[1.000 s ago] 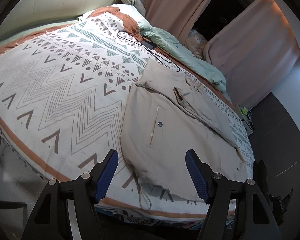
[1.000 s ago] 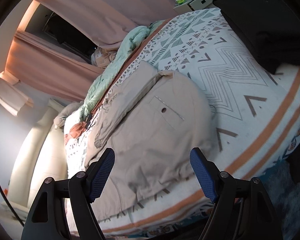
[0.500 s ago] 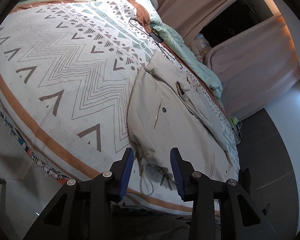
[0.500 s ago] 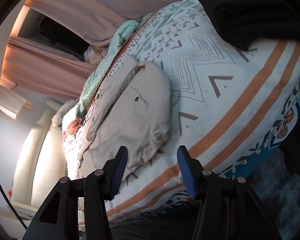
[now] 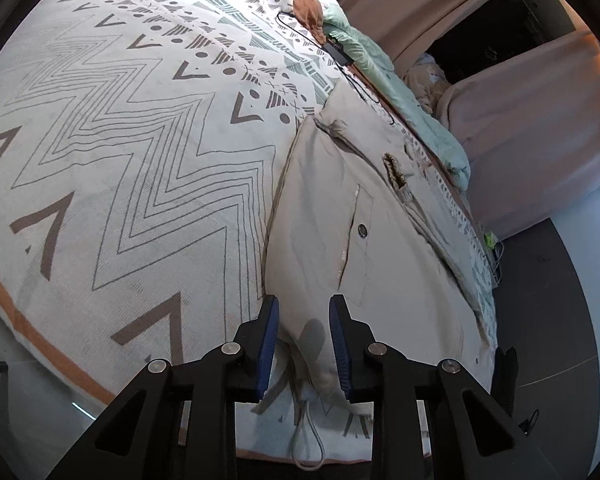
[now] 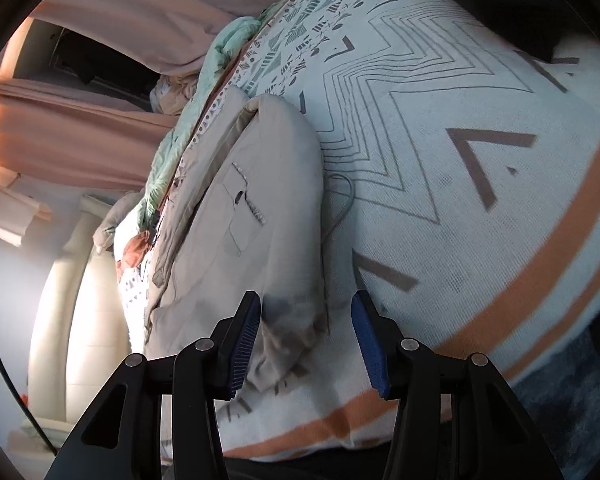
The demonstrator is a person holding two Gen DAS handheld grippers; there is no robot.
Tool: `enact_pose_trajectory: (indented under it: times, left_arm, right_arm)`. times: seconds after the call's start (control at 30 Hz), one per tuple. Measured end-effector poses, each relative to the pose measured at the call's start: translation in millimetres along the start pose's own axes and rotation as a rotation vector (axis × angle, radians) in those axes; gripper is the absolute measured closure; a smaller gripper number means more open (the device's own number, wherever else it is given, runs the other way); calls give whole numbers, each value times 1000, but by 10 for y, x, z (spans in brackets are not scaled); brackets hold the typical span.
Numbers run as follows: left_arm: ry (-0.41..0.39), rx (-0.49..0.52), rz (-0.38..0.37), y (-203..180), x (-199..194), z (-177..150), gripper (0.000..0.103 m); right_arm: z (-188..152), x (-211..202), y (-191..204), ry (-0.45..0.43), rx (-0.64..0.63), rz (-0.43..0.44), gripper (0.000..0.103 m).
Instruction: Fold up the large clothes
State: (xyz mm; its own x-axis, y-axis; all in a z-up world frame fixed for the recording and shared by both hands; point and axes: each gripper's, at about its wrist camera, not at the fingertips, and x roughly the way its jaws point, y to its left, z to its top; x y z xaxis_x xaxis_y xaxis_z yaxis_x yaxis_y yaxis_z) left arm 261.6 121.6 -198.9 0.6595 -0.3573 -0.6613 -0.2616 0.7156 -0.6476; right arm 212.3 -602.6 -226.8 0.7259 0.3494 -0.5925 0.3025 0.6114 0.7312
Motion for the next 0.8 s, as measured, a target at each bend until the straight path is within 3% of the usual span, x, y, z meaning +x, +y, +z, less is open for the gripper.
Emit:
enact_pose_trajectory:
  times: [0.17,0.4,0.53,0.67,0.8]
  left_arm:
    - [37,-10,71,79,260,64,76]
    - [48,-33,68,112,391,194,76]
    - [63,-81,29,140,463,261,76]
    - [103,-149,-71,174,527,231,76]
    - [138,-147,-128,135,517,91,76]
  right_arm:
    - [131,131,47,-12,-14,-15,53]
    - [251,222,35,-18,-9,-6,53]
    - [334,303,29,-8,11,21,53]
    - [376,404,87,10,1,42,53]
    - [328,419,93,31,6,95,53]
